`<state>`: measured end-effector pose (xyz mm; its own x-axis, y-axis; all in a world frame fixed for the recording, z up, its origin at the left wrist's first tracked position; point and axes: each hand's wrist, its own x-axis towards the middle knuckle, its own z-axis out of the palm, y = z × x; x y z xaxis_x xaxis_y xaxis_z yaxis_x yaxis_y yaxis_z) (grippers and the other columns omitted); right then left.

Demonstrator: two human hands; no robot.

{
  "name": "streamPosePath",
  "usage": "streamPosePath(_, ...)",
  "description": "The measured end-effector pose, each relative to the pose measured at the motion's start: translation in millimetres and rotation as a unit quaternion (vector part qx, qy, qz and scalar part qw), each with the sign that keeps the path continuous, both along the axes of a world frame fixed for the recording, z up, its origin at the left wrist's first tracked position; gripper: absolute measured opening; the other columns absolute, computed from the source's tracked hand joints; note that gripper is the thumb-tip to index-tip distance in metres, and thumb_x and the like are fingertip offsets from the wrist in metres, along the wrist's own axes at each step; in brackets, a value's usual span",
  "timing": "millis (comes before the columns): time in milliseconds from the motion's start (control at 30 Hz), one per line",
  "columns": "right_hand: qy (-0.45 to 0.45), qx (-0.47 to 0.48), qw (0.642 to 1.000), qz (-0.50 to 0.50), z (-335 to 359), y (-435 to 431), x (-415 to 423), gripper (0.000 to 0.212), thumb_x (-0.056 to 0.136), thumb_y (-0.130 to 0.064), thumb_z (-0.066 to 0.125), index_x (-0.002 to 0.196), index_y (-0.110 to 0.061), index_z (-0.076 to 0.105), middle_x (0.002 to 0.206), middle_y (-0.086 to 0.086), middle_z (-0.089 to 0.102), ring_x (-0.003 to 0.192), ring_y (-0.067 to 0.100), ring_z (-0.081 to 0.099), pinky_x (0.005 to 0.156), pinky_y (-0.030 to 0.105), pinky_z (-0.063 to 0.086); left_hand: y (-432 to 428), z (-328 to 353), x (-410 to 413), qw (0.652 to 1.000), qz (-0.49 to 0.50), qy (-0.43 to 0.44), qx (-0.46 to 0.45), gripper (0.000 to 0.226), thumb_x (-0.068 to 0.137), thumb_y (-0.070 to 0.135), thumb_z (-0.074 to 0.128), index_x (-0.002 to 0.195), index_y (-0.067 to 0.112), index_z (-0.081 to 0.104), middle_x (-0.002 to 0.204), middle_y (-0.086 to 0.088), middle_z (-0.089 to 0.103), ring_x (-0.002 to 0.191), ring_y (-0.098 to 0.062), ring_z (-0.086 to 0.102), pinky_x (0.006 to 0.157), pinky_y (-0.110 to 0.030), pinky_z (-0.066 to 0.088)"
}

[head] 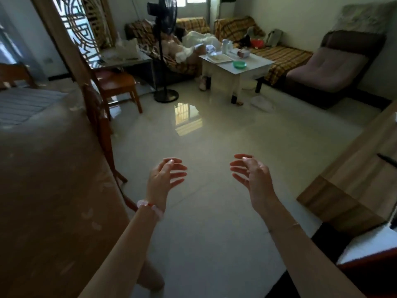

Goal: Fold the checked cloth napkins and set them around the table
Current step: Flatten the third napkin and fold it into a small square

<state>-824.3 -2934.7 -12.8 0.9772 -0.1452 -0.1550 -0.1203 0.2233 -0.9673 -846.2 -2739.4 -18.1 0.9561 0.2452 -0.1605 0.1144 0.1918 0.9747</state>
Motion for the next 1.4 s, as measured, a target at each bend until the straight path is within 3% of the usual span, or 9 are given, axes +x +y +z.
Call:
streamPosePath(333,0.01,-0.004,0.987,0.159,-1.7,19.5,123.5,0.024,0.094,-0.008,0.039,0.088,-0.013,0.062,0.08,0.007,0.065,0.074,0.015,0.061,0.071,0.027,0.048,7.3,4.7,74.0,0.987,0.162,0.006,0.0,0.029,0.099,0.011,0.033,0.084,0.011,0.057,0.078,-0.007,0.065,0.07,-0.017,0.062,0.07,-0.029,0.05)
streamPosePath(533,0.017,-0.013,0.977,0.211,-14.1,55.2,212.0,0.024,0.094,-0.009,0.04,0.09,-0.013,0.064,0.081,0.005,0.067,0.072,0.013,0.063,0.07,0.025,0.05,41.1,-6.0,150.9,0.979,0.202,0.008,-0.003,0.028,0.099,0.011,0.034,0.085,0.013,0.058,0.071,0.0,0.068,0.068,-0.015,0.062,0.067,-0.029,0.049)
streamPosePath(867,0.018,-0.007,0.955,0.296,-1.4,172.9,361.5,0.024,0.094,-0.008,0.041,0.094,-0.011,0.064,0.084,0.007,0.067,0.077,0.017,0.062,0.074,0.028,0.049,138.6,14.2,282.2,0.965,0.261,0.003,0.022,0.027,0.099,0.013,0.033,0.087,0.011,0.057,0.081,-0.006,0.066,0.071,-0.015,0.062,0.068,-0.026,0.05)
streamPosePath(1033,0.019,0.013,0.945,0.326,0.3,224.1,421.9,0.023,0.094,-0.009,0.042,0.093,-0.011,0.065,0.085,0.01,0.067,0.081,0.02,0.063,0.078,0.031,0.05,179.3,16.8,331.5,0.953,0.301,0.009,0.03,0.027,0.099,0.014,0.034,0.098,0.005,0.059,0.084,-0.007,0.067,0.075,-0.016,0.065,0.075,-0.03,0.052)
streamPosePath(1300,0.04,0.003,0.919,0.392,-18.9,312.0,534.0,0.022,0.093,-0.01,0.044,0.097,-0.01,0.065,0.088,0.009,0.068,0.084,0.019,0.064,0.073,0.028,0.05,242.1,-6.5,421.3,0.926,0.377,0.006,0.029,0.027,0.099,0.015,0.035,0.091,0.012,0.061,0.081,-0.006,0.069,0.073,-0.015,0.066,0.065,-0.025,0.049)
streamPosePath(1400,0.045,0.001,0.904,0.425,-20.5,345.4,585.3,0.022,0.093,-0.01,0.044,0.101,-0.008,0.064,0.087,0.008,0.067,0.084,0.019,0.063,0.078,0.03,0.051,268.1,-14.1,468.0,0.913,0.407,0.013,0.026,0.027,0.099,0.017,0.035,0.091,0.013,0.061,0.08,-0.005,0.07,0.073,-0.016,0.066,0.064,-0.025,0.047)
